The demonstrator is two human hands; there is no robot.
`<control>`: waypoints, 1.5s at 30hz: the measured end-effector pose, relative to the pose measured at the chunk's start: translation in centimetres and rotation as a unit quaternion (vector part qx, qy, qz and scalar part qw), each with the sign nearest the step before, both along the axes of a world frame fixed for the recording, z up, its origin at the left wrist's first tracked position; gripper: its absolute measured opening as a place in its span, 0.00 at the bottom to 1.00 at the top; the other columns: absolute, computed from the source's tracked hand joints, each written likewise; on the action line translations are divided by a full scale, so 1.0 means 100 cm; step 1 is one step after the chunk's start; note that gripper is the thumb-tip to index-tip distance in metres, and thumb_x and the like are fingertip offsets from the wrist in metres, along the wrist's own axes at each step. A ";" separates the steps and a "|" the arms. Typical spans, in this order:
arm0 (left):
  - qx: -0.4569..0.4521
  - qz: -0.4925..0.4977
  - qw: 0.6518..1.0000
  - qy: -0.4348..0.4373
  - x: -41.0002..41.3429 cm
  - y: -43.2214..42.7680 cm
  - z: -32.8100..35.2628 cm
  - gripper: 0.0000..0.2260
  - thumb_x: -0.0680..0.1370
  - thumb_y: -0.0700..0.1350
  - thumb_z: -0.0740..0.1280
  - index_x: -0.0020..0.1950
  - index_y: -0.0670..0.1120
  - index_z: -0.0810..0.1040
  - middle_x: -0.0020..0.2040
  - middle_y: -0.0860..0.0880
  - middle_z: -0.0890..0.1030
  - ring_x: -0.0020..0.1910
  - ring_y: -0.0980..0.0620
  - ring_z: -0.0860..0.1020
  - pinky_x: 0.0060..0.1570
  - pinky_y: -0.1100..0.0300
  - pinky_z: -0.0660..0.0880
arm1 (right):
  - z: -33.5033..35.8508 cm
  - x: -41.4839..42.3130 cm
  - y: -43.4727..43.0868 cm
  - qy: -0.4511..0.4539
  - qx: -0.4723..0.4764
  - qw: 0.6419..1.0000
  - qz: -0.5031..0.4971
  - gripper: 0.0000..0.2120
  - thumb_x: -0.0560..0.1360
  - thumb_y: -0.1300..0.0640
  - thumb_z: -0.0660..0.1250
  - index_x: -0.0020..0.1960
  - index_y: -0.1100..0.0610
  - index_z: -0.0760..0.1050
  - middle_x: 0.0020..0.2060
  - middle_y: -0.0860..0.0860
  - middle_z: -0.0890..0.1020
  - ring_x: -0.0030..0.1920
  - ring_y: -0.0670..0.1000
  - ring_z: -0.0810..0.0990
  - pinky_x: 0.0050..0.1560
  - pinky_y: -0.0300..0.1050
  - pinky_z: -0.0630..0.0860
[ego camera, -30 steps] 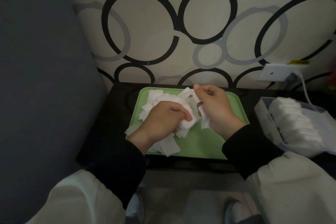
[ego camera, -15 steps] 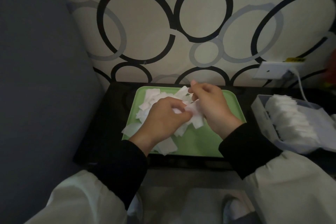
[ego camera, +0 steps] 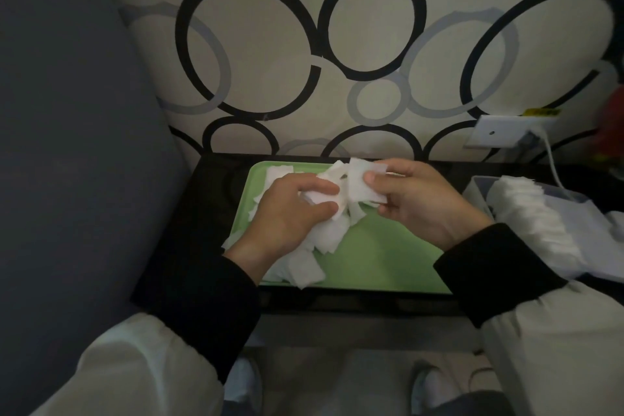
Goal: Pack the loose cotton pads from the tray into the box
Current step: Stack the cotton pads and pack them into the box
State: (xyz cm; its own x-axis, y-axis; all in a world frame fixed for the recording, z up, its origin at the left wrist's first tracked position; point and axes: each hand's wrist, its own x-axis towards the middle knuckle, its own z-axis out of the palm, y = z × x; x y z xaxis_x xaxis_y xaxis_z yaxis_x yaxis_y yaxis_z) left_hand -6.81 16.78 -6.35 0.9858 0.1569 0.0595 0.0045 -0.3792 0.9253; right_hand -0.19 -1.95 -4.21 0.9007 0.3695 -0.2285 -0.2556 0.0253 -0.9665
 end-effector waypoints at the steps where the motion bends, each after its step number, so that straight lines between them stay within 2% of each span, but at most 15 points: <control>1: -0.005 0.002 1.000 -0.004 0.000 -0.001 0.000 0.12 0.73 0.40 0.75 0.53 0.54 0.84 0.54 0.63 0.77 0.56 0.62 0.75 0.57 0.68 0.72 | 0.001 -0.002 0.002 0.034 0.029 0.999 -0.001 0.08 0.75 0.62 0.70 0.53 0.60 0.80 0.43 0.56 0.82 0.36 0.50 0.80 0.33 0.38 0.74; 3: -0.027 0.008 1.000 -0.009 0.001 -0.003 0.001 0.18 0.72 0.39 0.76 0.57 0.55 0.82 0.58 0.57 0.78 0.59 0.55 0.76 0.55 0.62 0.76 | 0.001 -0.006 0.007 0.066 0.047 0.997 0.007 0.09 0.75 0.60 0.71 0.55 0.58 0.79 0.40 0.52 0.82 0.32 0.46 0.78 0.30 0.35 0.71; 5: -0.048 0.015 0.999 -0.002 0.001 -0.007 0.001 0.25 0.71 0.38 0.77 0.65 0.56 0.77 0.62 0.53 0.75 0.62 0.54 0.74 0.54 0.63 0.75 | 0.000 -0.010 0.013 0.055 0.020 0.998 0.006 0.09 0.75 0.57 0.71 0.54 0.56 0.79 0.40 0.51 0.81 0.32 0.46 0.78 0.31 0.37 0.69; 8: -0.091 0.032 0.995 0.033 0.000 -0.012 0.003 0.36 0.70 0.40 0.78 0.73 0.58 0.68 0.65 0.50 0.72 0.63 0.51 0.74 0.60 0.55 0.76 | -0.003 -0.015 0.019 0.017 -0.036 0.999 -0.033 0.10 0.74 0.55 0.73 0.54 0.56 0.79 0.40 0.50 0.83 0.37 0.48 0.79 0.35 0.41 0.68; 10: -0.124 0.055 0.989 0.054 0.001 -0.016 0.002 0.38 0.70 0.40 0.79 0.75 0.55 0.66 0.64 0.50 0.75 0.60 0.49 0.77 0.61 0.49 0.77 | -0.006 -0.016 0.024 0.000 -0.048 0.997 -0.062 0.11 0.74 0.54 0.74 0.53 0.57 0.79 0.39 0.50 0.83 0.37 0.48 0.78 0.36 0.43 0.68; 13: -0.175 0.088 0.977 0.088 0.005 -0.019 -0.003 0.36 0.69 0.39 0.79 0.73 0.50 0.69 0.59 0.49 0.80 0.54 0.48 0.81 0.58 0.47 0.79 | -0.009 -0.018 0.029 -0.044 -0.058 0.993 -0.089 0.06 0.74 0.55 0.74 0.43 0.56 0.79 0.35 0.48 0.81 0.34 0.46 0.75 0.34 0.39 0.69; 16: -0.219 0.097 0.967 0.087 0.009 -0.021 -0.007 0.28 0.69 0.37 0.78 0.67 0.47 0.74 0.53 0.46 0.84 0.49 0.48 0.84 0.53 0.50 0.82 | -0.012 -0.019 0.034 -0.081 -0.048 0.990 -0.108 0.08 0.74 0.59 0.73 0.38 0.56 0.77 0.33 0.49 0.79 0.29 0.42 0.75 0.28 0.32 0.70; 21: -0.237 0.074 0.966 0.074 0.009 -0.023 -0.008 0.25 0.70 0.35 0.77 0.63 0.51 0.75 0.50 0.46 0.85 0.48 0.47 0.85 0.50 0.51 0.82 | -0.018 -0.018 0.037 -0.098 -0.053 0.987 -0.118 0.06 0.74 0.60 0.73 0.43 0.62 0.79 0.39 0.56 0.80 0.36 0.50 0.75 0.28 0.32 0.70; 25: -0.255 0.052 0.963 0.065 0.009 -0.020 -0.008 0.27 0.70 0.33 0.77 0.65 0.50 0.74 0.51 0.48 0.86 0.48 0.49 0.85 0.44 0.57 0.81 | -0.019 -0.016 0.036 -0.115 -0.059 0.985 -0.114 0.08 0.73 0.61 0.74 0.46 0.67 0.79 0.36 0.54 0.79 0.33 0.47 0.75 0.28 0.31 0.70; 29: -0.253 0.035 0.965 0.061 0.010 -0.016 -0.008 0.28 0.69 0.31 0.75 0.66 0.47 0.75 0.51 0.48 0.86 0.49 0.48 0.84 0.47 0.55 0.82 | -0.021 -0.015 0.036 -0.121 -0.068 0.985 -0.106 0.07 0.72 0.60 0.75 0.39 0.60 0.78 0.31 0.49 0.78 0.27 0.41 0.73 0.26 0.31 0.69; 32: -0.275 0.019 0.958 0.076 0.010 -0.014 -0.006 0.30 0.64 0.37 0.72 0.66 0.49 0.76 0.52 0.49 0.85 0.51 0.48 0.83 0.48 0.54 0.80 | -0.022 -0.014 0.037 -0.136 -0.079 0.981 -0.117 0.10 0.71 0.59 0.76 0.38 0.58 0.75 0.32 0.49 0.77 0.28 0.42 0.74 0.27 0.31 0.69; 34: -0.303 -0.005 0.949 0.090 0.010 -0.013 -0.003 0.24 0.66 0.42 0.72 0.63 0.49 0.79 0.53 0.49 0.85 0.51 0.50 0.83 0.47 0.57 0.77 | -0.024 -0.012 0.038 -0.139 -0.088 0.978 -0.127 0.13 0.70 0.56 0.78 0.42 0.57 0.74 0.35 0.51 0.76 0.32 0.46 0.75 0.30 0.33 0.70; 37: -0.325 -0.006 0.941 0.091 0.008 -0.012 0.000 0.12 0.74 0.47 0.74 0.57 0.49 0.83 0.48 0.50 0.86 0.48 0.53 0.83 0.45 0.61 0.76 | -0.028 -0.012 0.040 -0.128 -0.109 0.979 -0.116 0.16 0.70 0.53 0.78 0.47 0.56 0.72 0.39 0.52 0.76 0.38 0.50 0.76 0.36 0.39 0.71; 41: -0.347 0.029 0.933 0.086 0.008 -0.009 -0.002 0.06 0.76 0.45 0.72 0.51 0.46 0.84 0.43 0.50 0.87 0.41 0.55 0.85 0.36 0.66 0.77 | -0.030 -0.014 0.042 -0.137 -0.123 0.980 -0.077 0.18 0.69 0.49 0.77 0.51 0.55 0.73 0.42 0.52 0.78 0.42 0.52 0.79 0.42 0.45 0.75; 45: -0.363 0.071 0.926 0.080 0.009 0.001 -0.002 0.04 0.77 0.44 0.71 0.49 0.44 0.84 0.40 0.49 0.87 0.37 0.55 0.85 0.32 0.65 0.78 | -0.030 -0.013 0.041 -0.148 -0.159 0.976 -0.029 0.17 0.70 0.46 0.77 0.51 0.54 0.75 0.39 0.52 0.79 0.38 0.50 0.79 0.41 0.43 0.74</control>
State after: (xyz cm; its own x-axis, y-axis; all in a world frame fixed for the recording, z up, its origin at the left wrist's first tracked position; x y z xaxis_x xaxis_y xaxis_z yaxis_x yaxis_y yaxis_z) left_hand -5.91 16.85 -6.55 0.9390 0.2275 -0.2581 0.1660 0.3574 0.9191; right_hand -1.49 2.16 -7.24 0.9621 0.2680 -0.0497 0.0291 -0.2822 -0.9589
